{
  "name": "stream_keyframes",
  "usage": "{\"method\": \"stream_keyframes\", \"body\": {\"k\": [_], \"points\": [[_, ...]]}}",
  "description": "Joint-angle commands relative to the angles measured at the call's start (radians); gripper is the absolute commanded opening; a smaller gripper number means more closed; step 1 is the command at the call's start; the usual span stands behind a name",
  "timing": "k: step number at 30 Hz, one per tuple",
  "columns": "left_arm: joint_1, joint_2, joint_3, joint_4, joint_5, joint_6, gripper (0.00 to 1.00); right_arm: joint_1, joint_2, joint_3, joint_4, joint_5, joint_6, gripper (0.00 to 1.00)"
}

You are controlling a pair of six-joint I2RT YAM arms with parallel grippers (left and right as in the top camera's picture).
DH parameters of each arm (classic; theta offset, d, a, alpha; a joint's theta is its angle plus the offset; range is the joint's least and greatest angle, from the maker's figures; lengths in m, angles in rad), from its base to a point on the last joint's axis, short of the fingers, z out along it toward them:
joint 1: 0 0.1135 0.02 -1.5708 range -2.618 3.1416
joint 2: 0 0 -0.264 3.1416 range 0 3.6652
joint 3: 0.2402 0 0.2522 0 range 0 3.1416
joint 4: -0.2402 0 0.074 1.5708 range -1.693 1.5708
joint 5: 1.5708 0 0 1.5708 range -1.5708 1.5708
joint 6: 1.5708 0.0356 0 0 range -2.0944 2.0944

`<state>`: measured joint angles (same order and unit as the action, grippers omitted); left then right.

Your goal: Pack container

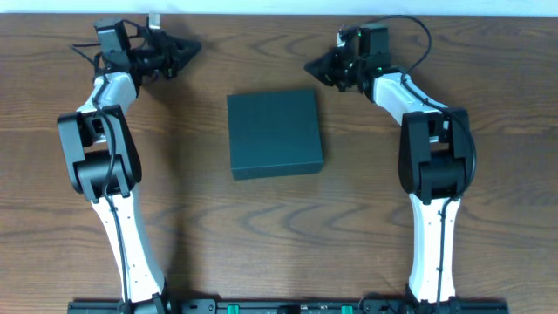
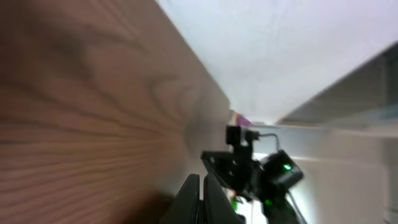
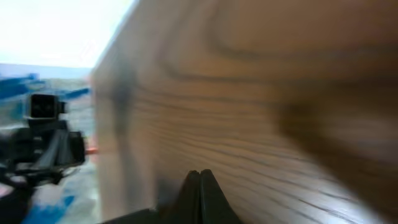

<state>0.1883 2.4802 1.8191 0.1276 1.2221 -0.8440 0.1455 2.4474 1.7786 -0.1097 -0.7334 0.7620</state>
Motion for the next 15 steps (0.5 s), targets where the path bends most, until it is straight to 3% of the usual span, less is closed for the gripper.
{"method": "stream_keyframes", "body": {"k": [1, 9, 15], "points": [[-0.021, -0.013, 0.009, -0.078, -0.114, 0.201, 0.05, 0.008, 0.005, 0.002, -0.047, 0.086, -0.158, 0.02], [-0.131, -0.120, 0.087, -0.544, -0.533, 0.595, 0.06, 0.012, 0.000, 0.008, -0.172, 0.221, -0.244, 0.02], [-0.166, -0.170, 0.261, -0.779, -0.681, 0.679, 0.06, 0.013, -0.068, 0.156, -0.299, 0.253, -0.339, 0.02]]}}
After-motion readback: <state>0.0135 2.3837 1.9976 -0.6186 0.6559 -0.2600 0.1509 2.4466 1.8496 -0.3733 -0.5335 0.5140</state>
